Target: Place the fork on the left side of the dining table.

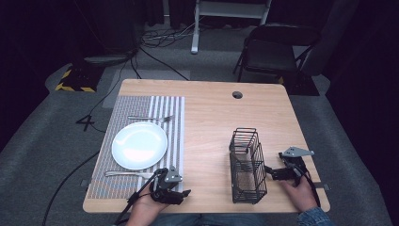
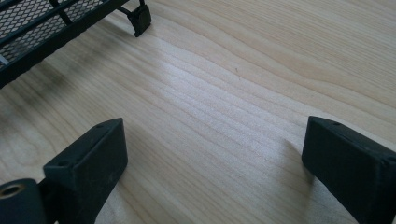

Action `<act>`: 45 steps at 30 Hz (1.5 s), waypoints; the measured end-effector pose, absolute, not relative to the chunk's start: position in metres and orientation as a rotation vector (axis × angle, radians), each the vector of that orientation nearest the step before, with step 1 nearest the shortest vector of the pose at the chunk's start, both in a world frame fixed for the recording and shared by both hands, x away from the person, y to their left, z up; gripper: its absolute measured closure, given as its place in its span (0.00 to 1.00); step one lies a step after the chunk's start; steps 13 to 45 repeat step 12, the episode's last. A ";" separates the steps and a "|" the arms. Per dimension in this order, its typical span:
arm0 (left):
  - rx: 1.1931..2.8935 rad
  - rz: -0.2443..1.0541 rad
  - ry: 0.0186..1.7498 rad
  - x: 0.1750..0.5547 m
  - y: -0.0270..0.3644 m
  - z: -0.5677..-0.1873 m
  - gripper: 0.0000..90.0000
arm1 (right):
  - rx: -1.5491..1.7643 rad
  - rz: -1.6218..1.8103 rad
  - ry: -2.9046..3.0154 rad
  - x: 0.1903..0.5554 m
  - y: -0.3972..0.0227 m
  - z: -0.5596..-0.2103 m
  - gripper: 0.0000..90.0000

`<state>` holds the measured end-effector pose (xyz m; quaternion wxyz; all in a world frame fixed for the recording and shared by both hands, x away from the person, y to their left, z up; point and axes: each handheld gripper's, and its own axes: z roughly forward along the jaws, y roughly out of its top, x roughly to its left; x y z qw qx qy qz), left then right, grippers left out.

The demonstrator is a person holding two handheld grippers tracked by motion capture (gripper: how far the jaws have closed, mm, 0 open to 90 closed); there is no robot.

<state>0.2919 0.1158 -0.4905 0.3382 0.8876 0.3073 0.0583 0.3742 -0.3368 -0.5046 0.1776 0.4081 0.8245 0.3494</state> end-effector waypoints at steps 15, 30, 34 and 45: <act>2.265 0.291 0.748 0.282 0.106 -0.503 0.32 | 1.153 0.990 2.334 0.374 -0.337 -0.505 0.08; 2.265 0.291 0.748 0.282 0.106 -0.503 0.32 | 1.153 0.990 2.334 0.374 -0.337 -0.505 0.08; 2.265 0.291 0.748 0.282 0.106 -0.503 0.32 | 1.153 0.990 2.334 0.374 -0.337 -0.505 0.08; 2.265 0.291 0.748 0.282 0.106 -0.503 0.32 | 1.153 0.990 2.334 0.374 -0.337 -0.505 0.08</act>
